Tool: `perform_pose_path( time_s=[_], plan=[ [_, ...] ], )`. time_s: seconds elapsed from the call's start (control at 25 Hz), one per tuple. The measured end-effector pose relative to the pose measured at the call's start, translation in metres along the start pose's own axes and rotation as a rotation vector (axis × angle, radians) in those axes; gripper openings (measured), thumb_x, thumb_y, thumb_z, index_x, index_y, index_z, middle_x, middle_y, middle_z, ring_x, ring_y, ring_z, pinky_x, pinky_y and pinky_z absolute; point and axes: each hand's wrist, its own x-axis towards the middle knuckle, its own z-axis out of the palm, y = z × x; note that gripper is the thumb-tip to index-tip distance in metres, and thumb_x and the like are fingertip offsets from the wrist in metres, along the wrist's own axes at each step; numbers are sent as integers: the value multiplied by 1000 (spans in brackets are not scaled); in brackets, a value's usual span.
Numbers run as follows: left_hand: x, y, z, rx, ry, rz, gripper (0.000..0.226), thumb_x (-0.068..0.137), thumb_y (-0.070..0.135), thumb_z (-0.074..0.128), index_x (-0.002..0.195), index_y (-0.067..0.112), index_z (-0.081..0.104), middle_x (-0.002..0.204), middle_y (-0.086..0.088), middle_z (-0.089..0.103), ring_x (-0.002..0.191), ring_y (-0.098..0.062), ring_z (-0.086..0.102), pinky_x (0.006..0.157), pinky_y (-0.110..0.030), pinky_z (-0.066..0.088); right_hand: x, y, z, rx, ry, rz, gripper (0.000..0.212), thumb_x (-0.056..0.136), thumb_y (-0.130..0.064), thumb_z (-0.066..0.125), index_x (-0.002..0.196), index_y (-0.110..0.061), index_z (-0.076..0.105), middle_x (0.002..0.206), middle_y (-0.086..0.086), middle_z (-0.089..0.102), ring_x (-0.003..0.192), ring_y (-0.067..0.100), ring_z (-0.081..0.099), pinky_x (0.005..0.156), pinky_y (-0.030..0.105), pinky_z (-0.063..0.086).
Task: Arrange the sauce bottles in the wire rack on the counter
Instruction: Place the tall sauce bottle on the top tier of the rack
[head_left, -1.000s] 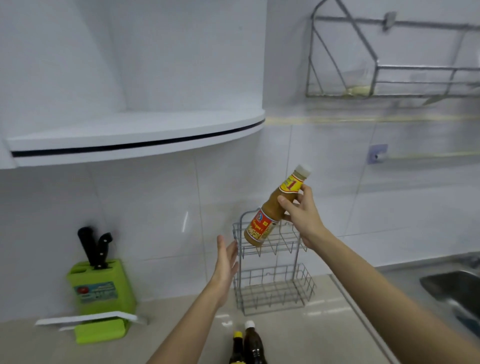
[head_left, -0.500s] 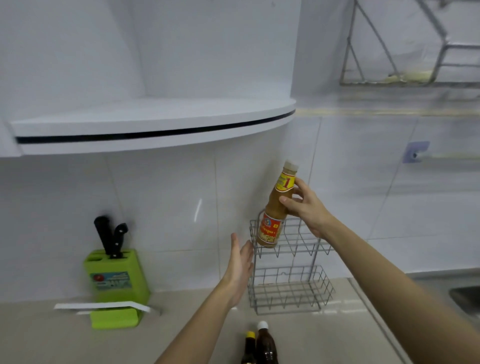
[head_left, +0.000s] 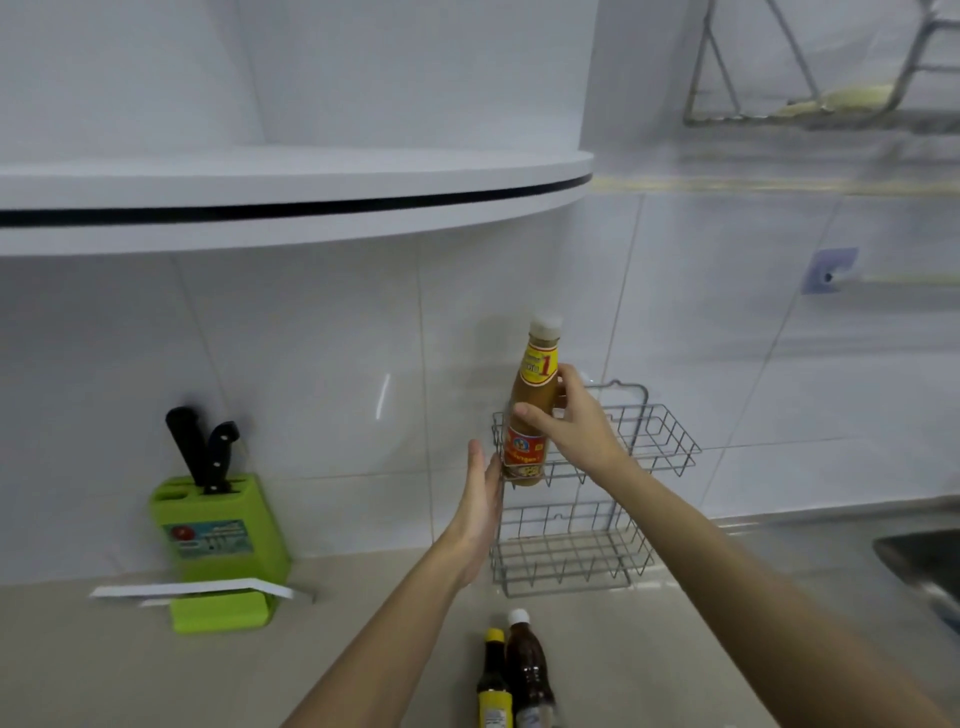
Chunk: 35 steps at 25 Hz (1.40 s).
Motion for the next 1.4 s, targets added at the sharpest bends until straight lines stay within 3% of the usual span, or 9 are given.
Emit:
perform_pose_path(
  time_s=[0.2, 0.44, 0.64, 0.72, 0.84, 0.96, 1.08, 1.24, 1.4],
  plan=[
    [-3, 2, 1, 21, -1, 21, 77, 87, 71, -2, 151, 31, 16, 162, 7, 17, 150, -10, 9, 122, -36, 1, 1, 6, -11, 153, -153, 85, 52, 87, -21, 67, 132, -11, 44, 126, 6, 60, 117, 21, 58, 103, 41, 47],
    [-1, 5, -2, 74, -3, 42, 76, 89, 68, -2, 152, 28, 14, 162, 7, 15, 149, -9, 10, 119, -29, 5, 4, 3, -20, 194, -298, 156, 51, 91, -24, 62, 137, -16, 41, 134, 2, 56, 123, 14, 54, 109, 38, 41],
    [4, -3, -9, 148, 10, 50, 80, 85, 74, 1, 152, 32, 13, 162, 10, 13, 149, -9, 9, 121, -35, 3, -8, 1, -12, 193, -211, 145, 61, 88, -30, 66, 141, -18, 39, 137, 2, 55, 126, 15, 52, 110, 41, 40],
    [4, -16, -22, 216, 81, 34, 77, 88, 72, 6, 152, 31, 17, 161, 10, 17, 149, -12, 15, 122, -38, 6, -24, 8, -12, -26, -29, 101, 62, 83, -44, 68, 137, -22, 44, 126, -5, 60, 117, 10, 55, 101, 33, 45],
    [-1, -54, -53, 443, 277, -28, 56, 98, 51, 32, 132, 11, 50, 142, -8, 52, 127, -22, 52, 115, -42, 35, -61, 39, -14, -362, 197, -37, 21, 88, -45, 59, 98, -27, 58, 80, -12, 63, 77, 4, 59, 66, 28, 50],
    [-5, -99, -74, 771, 251, -171, 22, 96, 23, 52, 93, 4, 62, 107, -24, 69, 96, -31, 67, 92, -44, 54, -86, 76, 2, -555, -225, 283, 20, 87, -42, 60, 84, -22, 57, 73, -8, 65, 69, 13, 63, 63, 30, 49],
    [-9, -133, -67, 940, 90, -226, 17, 91, 21, 59, 93, 4, 64, 105, -21, 70, 90, -26, 66, 85, -40, 54, -100, 114, 31, -623, -616, 482, 26, 89, -35, 60, 105, -14, 62, 106, 11, 71, 96, 27, 67, 87, 38, 53],
    [-8, -154, -50, 988, -7, -228, 42, 86, 28, 66, 120, 5, 56, 120, -14, 63, 109, -30, 60, 91, -39, 48, -119, 145, 74, -703, -716, 447, 42, 97, -28, 47, 138, -19, 47, 139, 11, 53, 126, 29, 50, 101, 35, 41],
    [-6, -170, -54, 921, -8, -267, 63, 77, 26, 76, 129, 8, 46, 124, -11, 61, 112, -30, 59, 90, -38, 50, -133, 164, 102, -672, -592, 608, 47, 93, -35, 53, 129, -6, 41, 121, 16, 60, 106, 32, 60, 79, 36, 47]
  ],
)
